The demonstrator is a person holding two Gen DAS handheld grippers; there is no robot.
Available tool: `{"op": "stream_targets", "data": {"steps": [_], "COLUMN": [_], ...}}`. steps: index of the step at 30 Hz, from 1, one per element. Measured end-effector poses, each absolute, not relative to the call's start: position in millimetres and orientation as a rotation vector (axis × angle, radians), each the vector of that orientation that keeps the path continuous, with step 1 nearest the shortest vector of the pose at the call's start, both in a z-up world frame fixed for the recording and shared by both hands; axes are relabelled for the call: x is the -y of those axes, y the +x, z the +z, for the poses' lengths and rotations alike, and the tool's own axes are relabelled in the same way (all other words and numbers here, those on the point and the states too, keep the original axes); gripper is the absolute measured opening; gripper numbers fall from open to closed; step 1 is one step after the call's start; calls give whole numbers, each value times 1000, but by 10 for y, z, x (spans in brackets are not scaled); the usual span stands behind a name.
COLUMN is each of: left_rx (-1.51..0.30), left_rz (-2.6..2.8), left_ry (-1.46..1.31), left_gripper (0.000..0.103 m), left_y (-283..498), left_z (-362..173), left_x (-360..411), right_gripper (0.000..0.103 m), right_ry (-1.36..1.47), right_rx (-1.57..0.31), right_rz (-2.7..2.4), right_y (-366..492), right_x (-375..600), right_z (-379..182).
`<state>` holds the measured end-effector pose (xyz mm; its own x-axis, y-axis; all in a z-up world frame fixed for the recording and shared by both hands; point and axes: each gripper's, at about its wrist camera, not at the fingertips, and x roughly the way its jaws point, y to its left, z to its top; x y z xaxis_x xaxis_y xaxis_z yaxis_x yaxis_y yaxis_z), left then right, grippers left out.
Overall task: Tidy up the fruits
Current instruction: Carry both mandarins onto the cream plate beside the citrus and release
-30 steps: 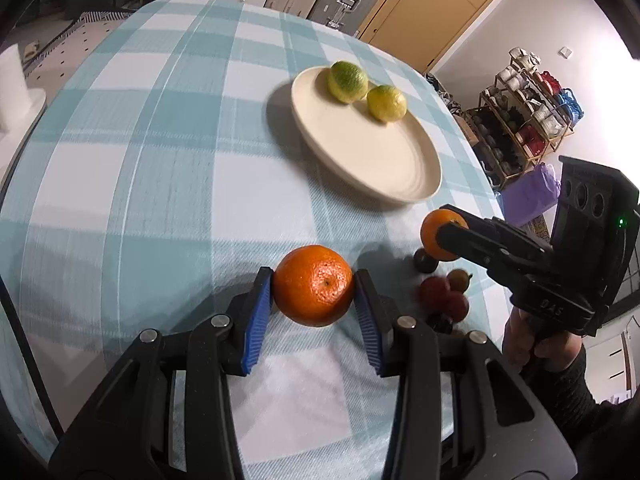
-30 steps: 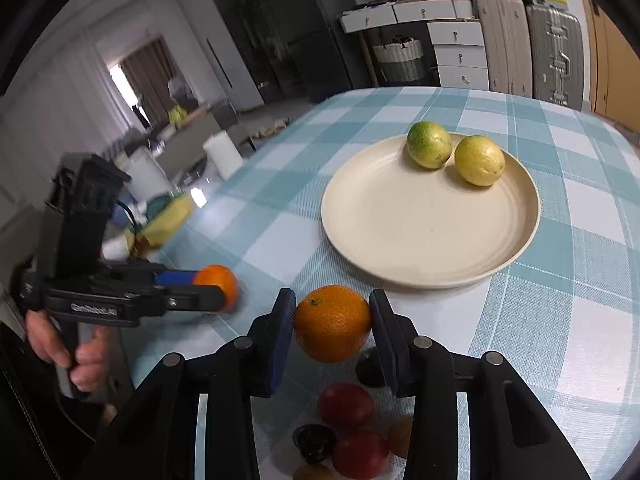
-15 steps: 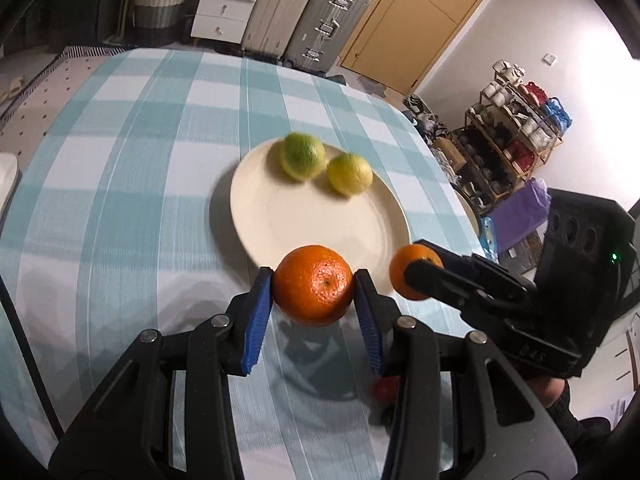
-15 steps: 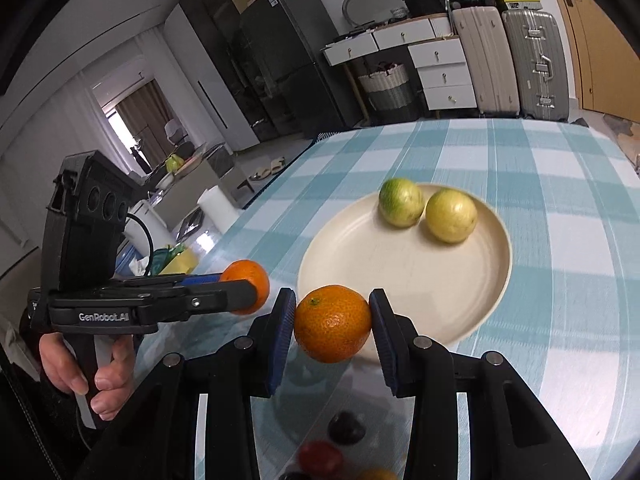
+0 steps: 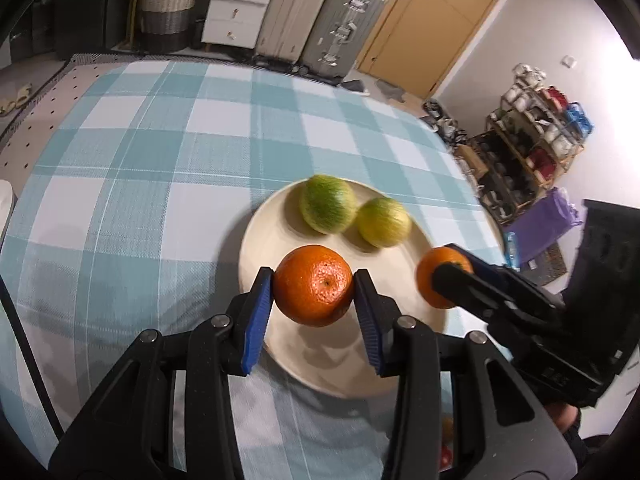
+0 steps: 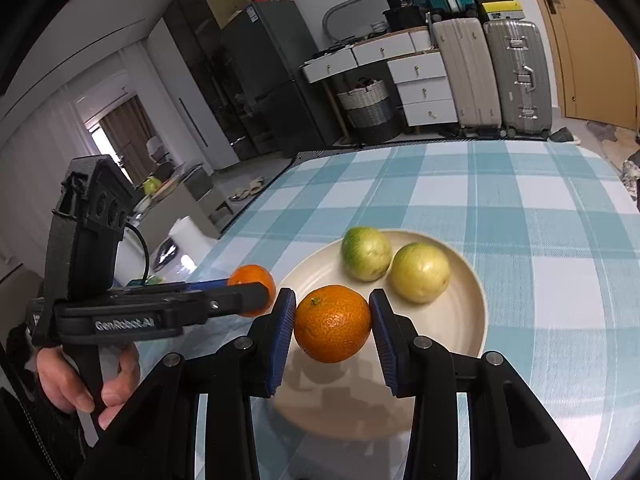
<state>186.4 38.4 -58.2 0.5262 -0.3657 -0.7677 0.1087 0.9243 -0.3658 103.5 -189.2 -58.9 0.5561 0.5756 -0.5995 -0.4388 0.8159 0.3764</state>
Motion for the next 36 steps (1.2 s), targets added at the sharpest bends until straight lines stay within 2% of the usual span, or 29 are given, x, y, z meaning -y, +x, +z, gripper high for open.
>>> {"op": "stream_targets", "data": {"steps": [32,33,35,36], "left_rx": [-1016,-1005,-987,-982], "left_rz": [-359,-364,-369,-367], "left_ry": [-416,-418,-416,-413], "left_gripper": [38,38,40,41], "left_y": [2495,2493,2487,2482], "left_z": [-1005,-986,-940,-919], "left_x": [-447,-449,-449,-451], "right_gripper": [40,41,51,53], "right_ry": [169,169,174,177], "right_rx": [-867,-863,-842,-824], "right_rz": [560,558,554,555], "right_y": [1576,1569,1557,1530], "right_x": [1632,1630,1648,1662], "right_z": [-987,-984,-956,-924]}}
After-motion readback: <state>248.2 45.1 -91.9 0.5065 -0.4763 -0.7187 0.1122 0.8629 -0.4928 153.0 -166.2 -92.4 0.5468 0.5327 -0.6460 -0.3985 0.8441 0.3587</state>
